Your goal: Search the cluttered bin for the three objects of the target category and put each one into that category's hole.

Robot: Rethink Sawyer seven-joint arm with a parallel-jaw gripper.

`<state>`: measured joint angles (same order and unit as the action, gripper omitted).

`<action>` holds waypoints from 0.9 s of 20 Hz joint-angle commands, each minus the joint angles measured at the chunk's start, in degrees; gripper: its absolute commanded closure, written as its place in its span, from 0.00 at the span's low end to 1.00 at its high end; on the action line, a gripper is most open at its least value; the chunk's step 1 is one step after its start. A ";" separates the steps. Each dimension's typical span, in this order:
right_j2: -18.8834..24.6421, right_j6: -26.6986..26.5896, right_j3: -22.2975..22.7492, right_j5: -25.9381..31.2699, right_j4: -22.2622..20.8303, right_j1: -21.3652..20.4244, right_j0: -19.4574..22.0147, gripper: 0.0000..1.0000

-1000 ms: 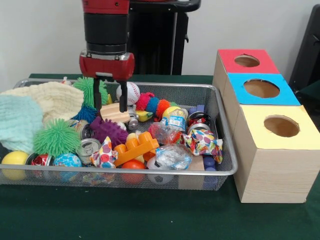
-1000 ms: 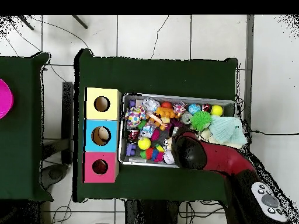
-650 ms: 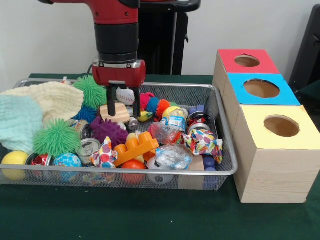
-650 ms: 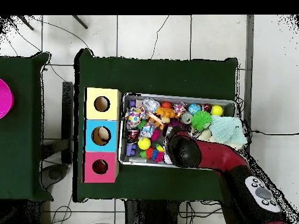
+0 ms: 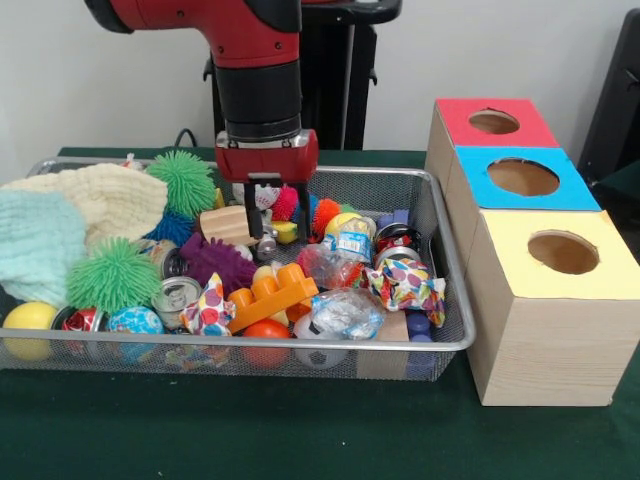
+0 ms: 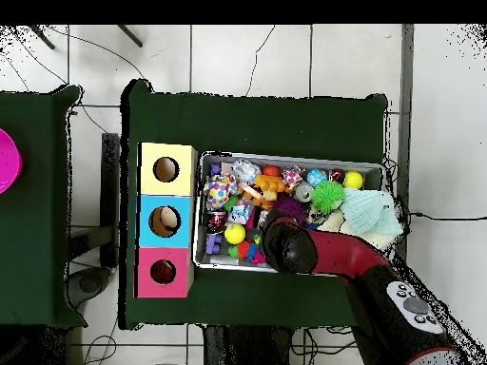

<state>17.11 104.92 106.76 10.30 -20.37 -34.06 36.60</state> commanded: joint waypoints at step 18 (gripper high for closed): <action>4.73 2.31 -3.70 -4.65 -3.33 9.15 -1.85 0.00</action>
<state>17.81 104.92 106.76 9.26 -20.71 -29.41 35.18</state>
